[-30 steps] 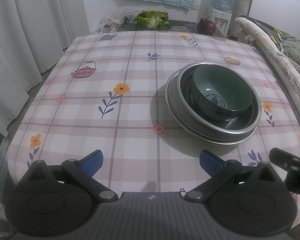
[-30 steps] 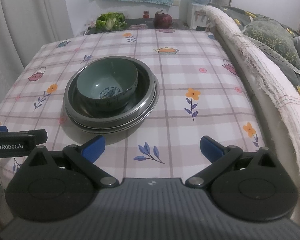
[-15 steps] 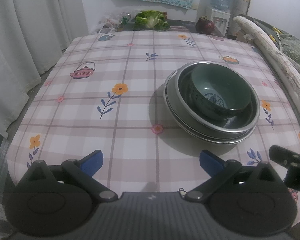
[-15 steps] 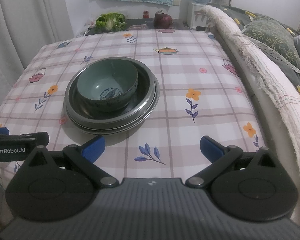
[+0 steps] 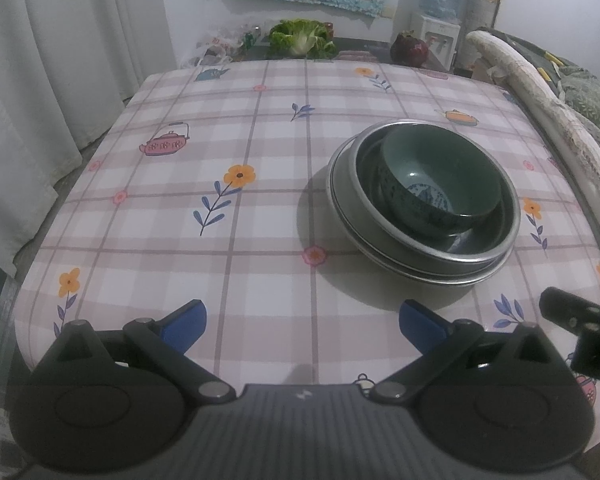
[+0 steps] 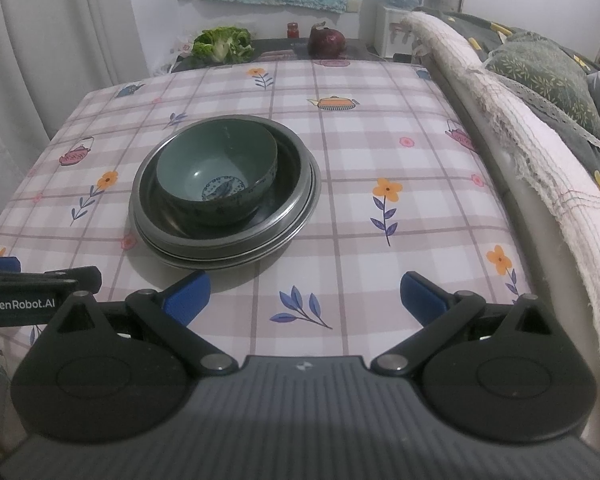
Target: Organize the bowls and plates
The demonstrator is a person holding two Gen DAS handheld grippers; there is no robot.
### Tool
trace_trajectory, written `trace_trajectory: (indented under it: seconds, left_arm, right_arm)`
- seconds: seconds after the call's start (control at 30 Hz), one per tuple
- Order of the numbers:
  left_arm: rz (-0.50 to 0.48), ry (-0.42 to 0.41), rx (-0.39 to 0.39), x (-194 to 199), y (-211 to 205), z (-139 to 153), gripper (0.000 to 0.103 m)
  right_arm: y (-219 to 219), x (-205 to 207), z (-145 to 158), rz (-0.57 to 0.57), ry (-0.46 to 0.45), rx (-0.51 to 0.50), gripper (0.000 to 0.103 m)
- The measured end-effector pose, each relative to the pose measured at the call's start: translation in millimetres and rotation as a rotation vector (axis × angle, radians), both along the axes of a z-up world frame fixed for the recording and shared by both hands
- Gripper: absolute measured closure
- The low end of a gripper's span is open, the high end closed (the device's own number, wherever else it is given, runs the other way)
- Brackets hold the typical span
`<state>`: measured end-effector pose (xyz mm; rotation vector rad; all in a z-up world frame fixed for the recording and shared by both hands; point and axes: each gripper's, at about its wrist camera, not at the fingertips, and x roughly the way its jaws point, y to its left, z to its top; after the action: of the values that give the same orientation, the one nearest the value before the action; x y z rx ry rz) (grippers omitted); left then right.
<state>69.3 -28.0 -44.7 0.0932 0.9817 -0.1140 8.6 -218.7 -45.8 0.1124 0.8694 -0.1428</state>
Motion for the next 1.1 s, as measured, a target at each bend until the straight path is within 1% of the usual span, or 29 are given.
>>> trace_trajectory:
  seconds: [1.1]
  left_arm:
    - [0.003, 0.007, -0.003, 1.5, 2.8, -4.9, 0.0]
  right_arm:
    - [-0.5, 0.4, -5.9, 0.001, 0.008, 0.007, 0.001]
